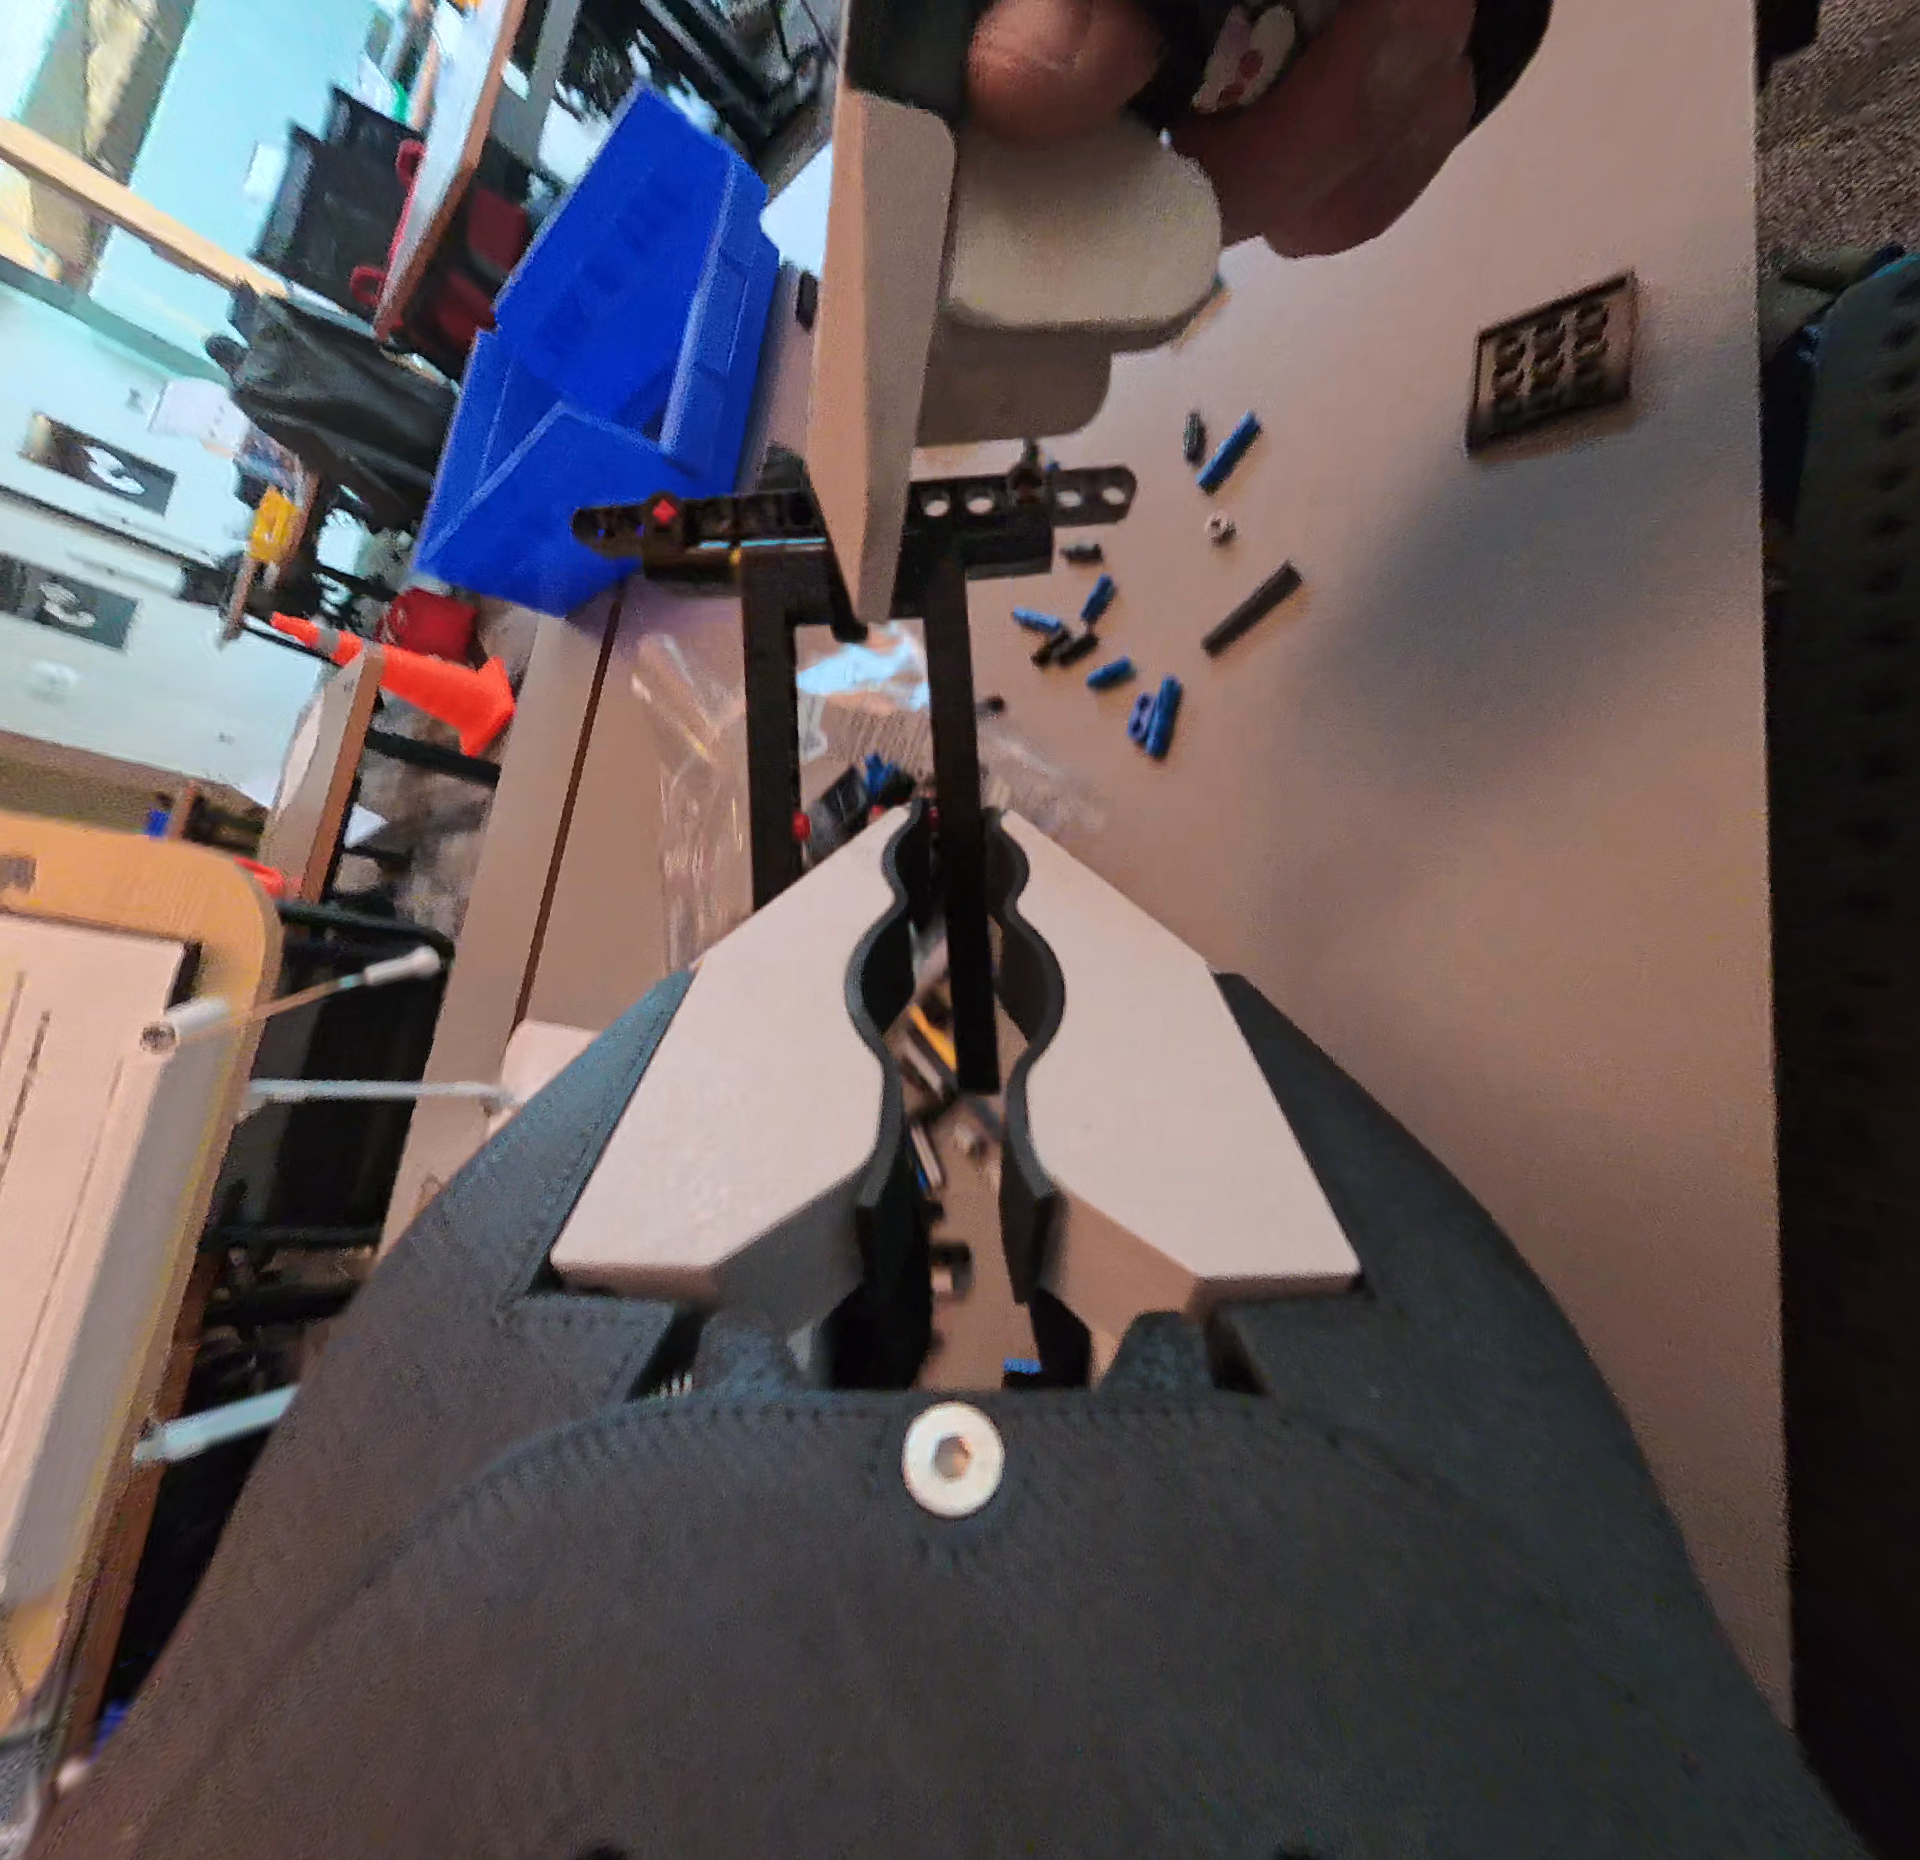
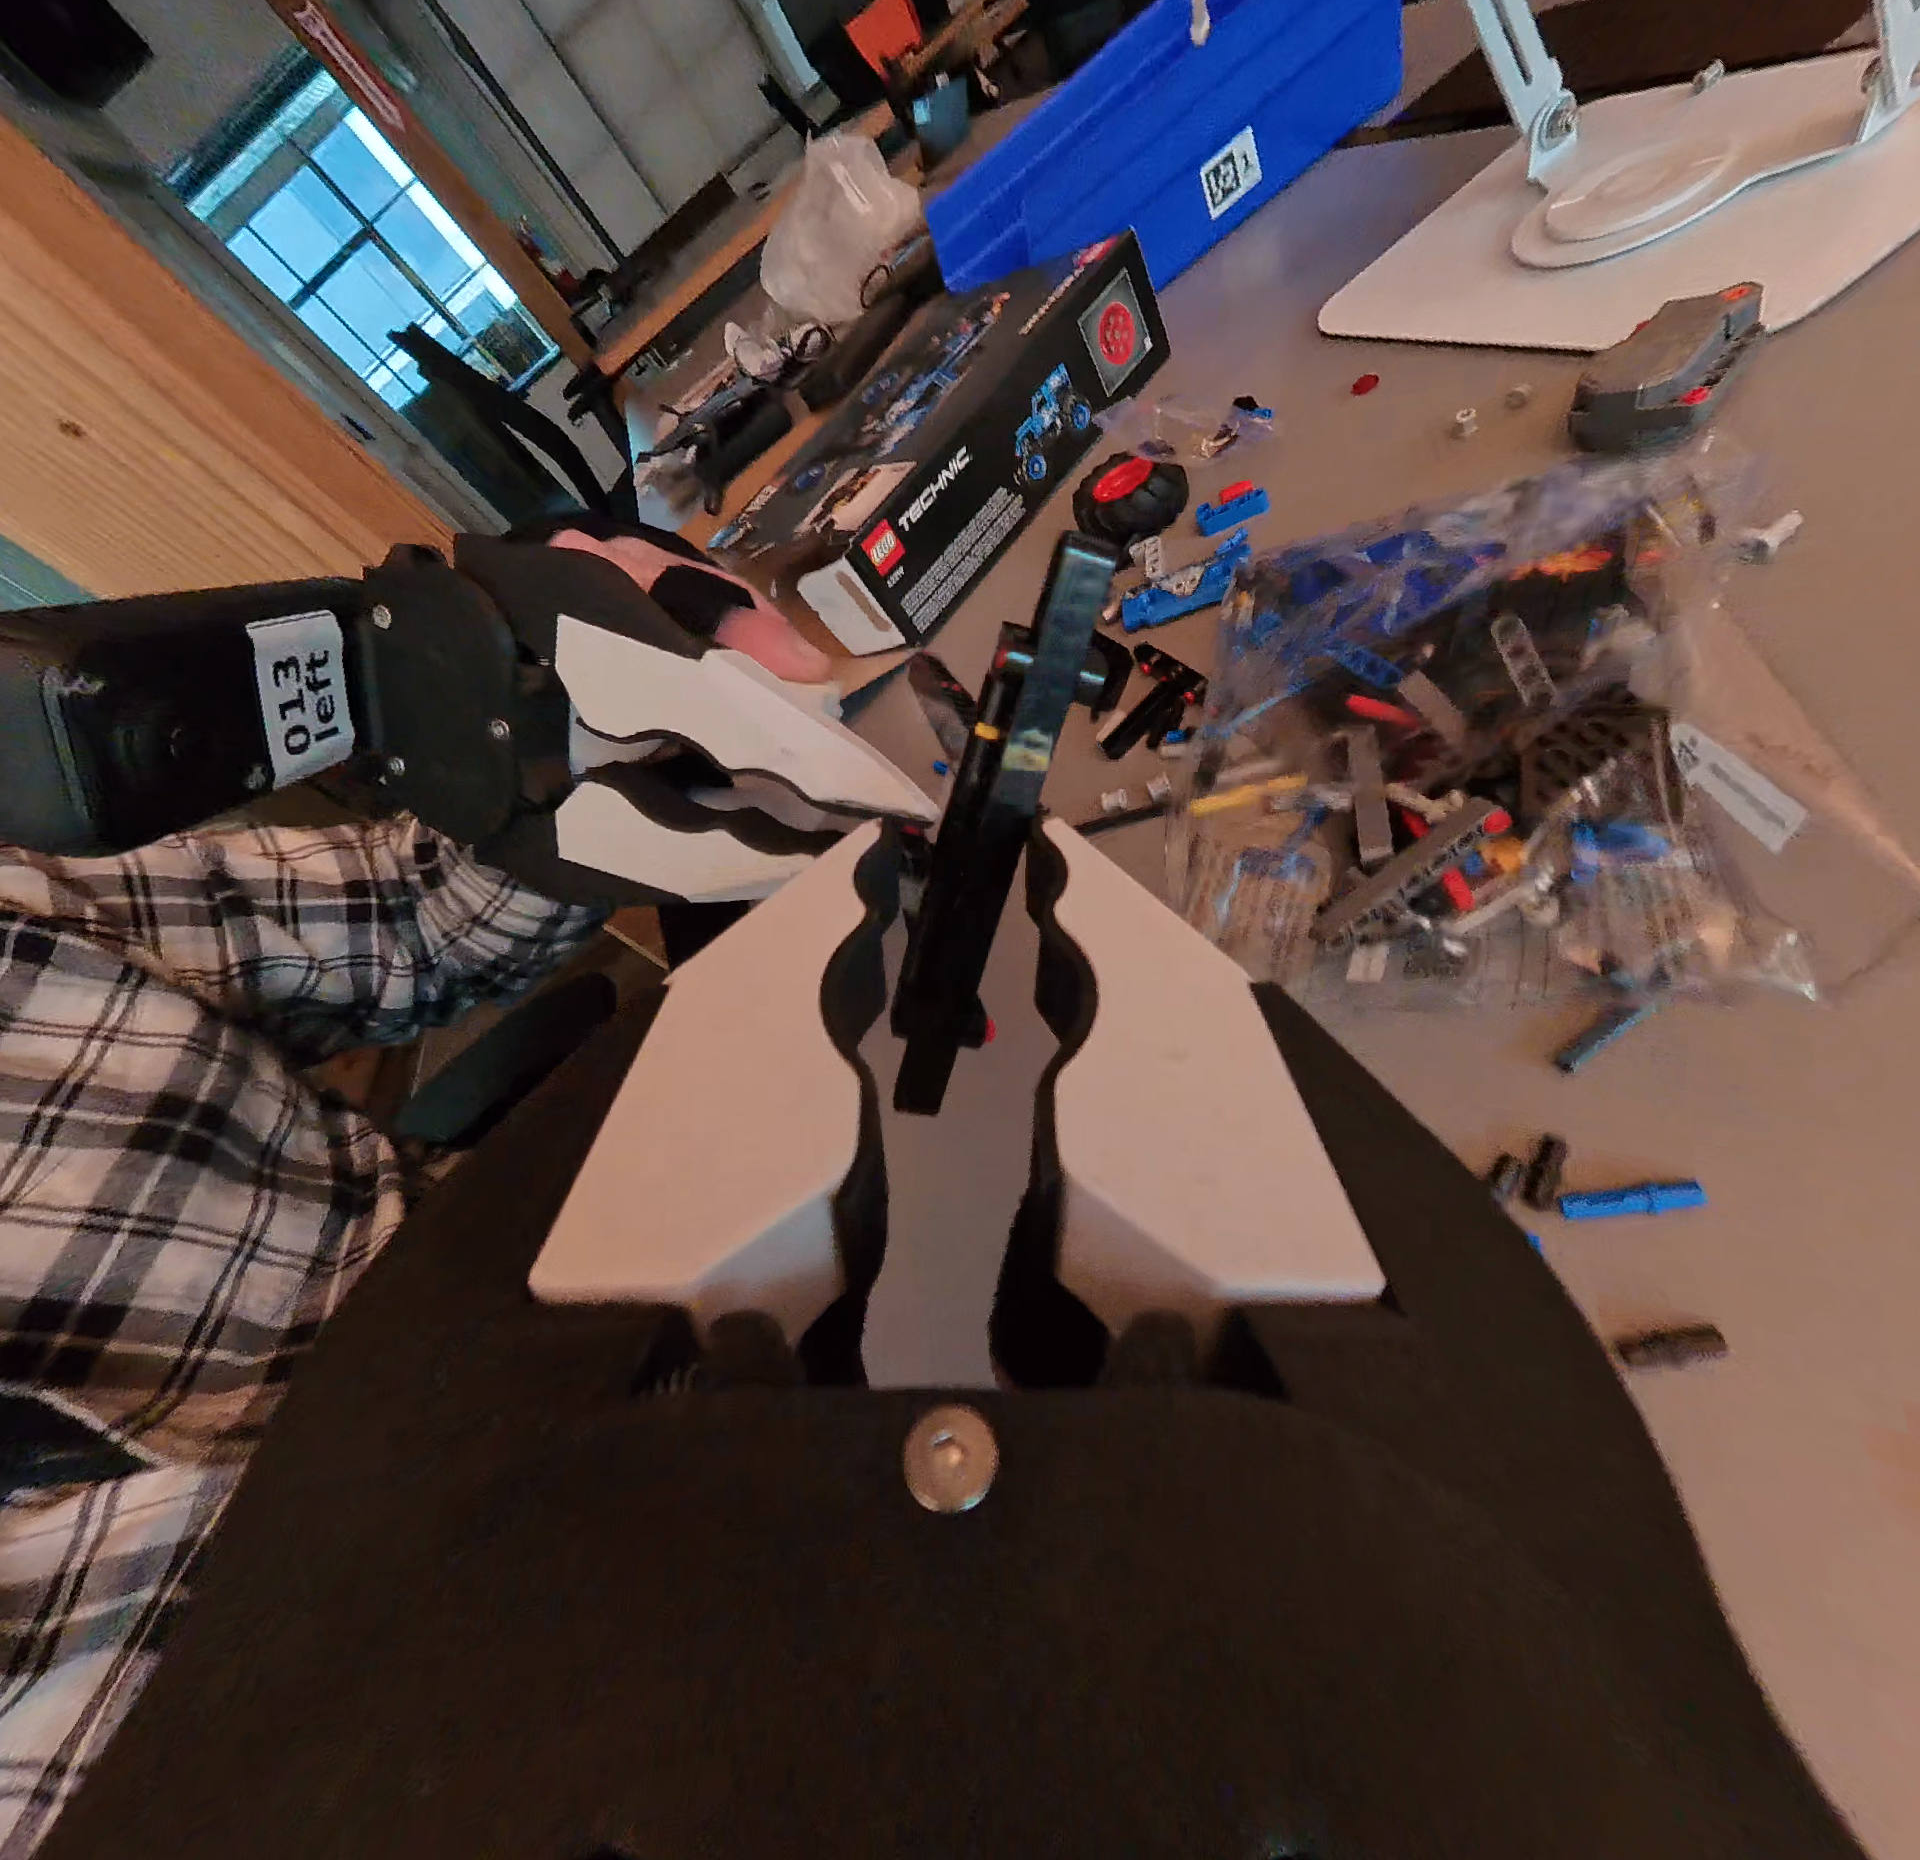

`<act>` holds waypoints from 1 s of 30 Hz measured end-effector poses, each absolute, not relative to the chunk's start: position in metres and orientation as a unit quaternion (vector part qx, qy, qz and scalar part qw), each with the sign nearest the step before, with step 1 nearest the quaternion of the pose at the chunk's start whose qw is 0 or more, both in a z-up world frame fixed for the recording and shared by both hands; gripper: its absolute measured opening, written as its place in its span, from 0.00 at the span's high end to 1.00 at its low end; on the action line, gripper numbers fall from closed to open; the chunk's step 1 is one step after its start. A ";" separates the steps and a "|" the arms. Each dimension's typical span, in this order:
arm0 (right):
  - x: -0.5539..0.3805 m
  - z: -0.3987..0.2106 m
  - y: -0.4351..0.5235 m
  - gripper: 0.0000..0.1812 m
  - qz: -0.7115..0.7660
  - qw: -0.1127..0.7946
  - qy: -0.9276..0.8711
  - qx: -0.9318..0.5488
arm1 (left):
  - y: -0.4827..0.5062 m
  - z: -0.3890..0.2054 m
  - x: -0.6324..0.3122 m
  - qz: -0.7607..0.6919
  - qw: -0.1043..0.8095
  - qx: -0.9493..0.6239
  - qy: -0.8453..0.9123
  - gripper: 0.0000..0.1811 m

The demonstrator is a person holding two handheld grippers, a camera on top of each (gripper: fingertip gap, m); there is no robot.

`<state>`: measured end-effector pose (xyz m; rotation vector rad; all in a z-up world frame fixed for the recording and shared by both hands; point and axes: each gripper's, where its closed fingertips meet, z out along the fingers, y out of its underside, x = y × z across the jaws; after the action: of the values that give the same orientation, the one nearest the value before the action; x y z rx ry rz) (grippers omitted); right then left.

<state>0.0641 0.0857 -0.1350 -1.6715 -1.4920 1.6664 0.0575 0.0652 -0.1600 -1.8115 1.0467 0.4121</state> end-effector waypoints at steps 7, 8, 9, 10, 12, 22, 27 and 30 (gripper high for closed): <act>0.107 -0.124 0.119 0.96 0.589 0.213 -0.497 -0.600 | 0.102 -0.164 0.095 0.159 0.498 -0.729 0.441 0.86; 0.117 -0.122 0.129 0.96 0.592 0.222 -0.483 -0.606 | 0.102 -0.162 0.093 0.159 0.497 -0.731 0.440 0.84; 0.129 -0.121 0.141 0.96 0.591 0.232 -0.469 -0.614 | 0.100 -0.162 0.091 0.148 0.494 -0.737 0.436 0.83; 0.141 -0.121 0.154 0.96 0.587 0.242 -0.454 -0.625 | 0.097 -0.164 0.086 0.136 0.487 -0.747 0.430 0.82; 0.167 -0.131 0.186 0.96 0.560 0.264 -0.422 -0.662 | 0.091 -0.174 0.073 0.118 0.469 -0.766 0.424 0.82; 0.239 -0.199 0.266 0.96 0.428 0.318 -0.308 -0.788 | 0.099 -0.229 0.093 0.079 0.400 -0.789 0.460 0.81; 0.254 -0.228 0.275 0.94 0.338 0.309 -0.317 -0.831 | 0.113 -0.249 0.095 0.076 0.359 -0.808 0.460 0.82; 0.264 -0.236 0.279 0.87 0.281 0.313 -0.328 -0.846 | 0.117 -0.255 0.092 0.067 0.348 -0.820 0.450 0.86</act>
<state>0.2637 0.2788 -0.2359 -2.2311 -0.8644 0.7402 0.0922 0.1173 -0.2550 -2.1258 1.1671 0.1728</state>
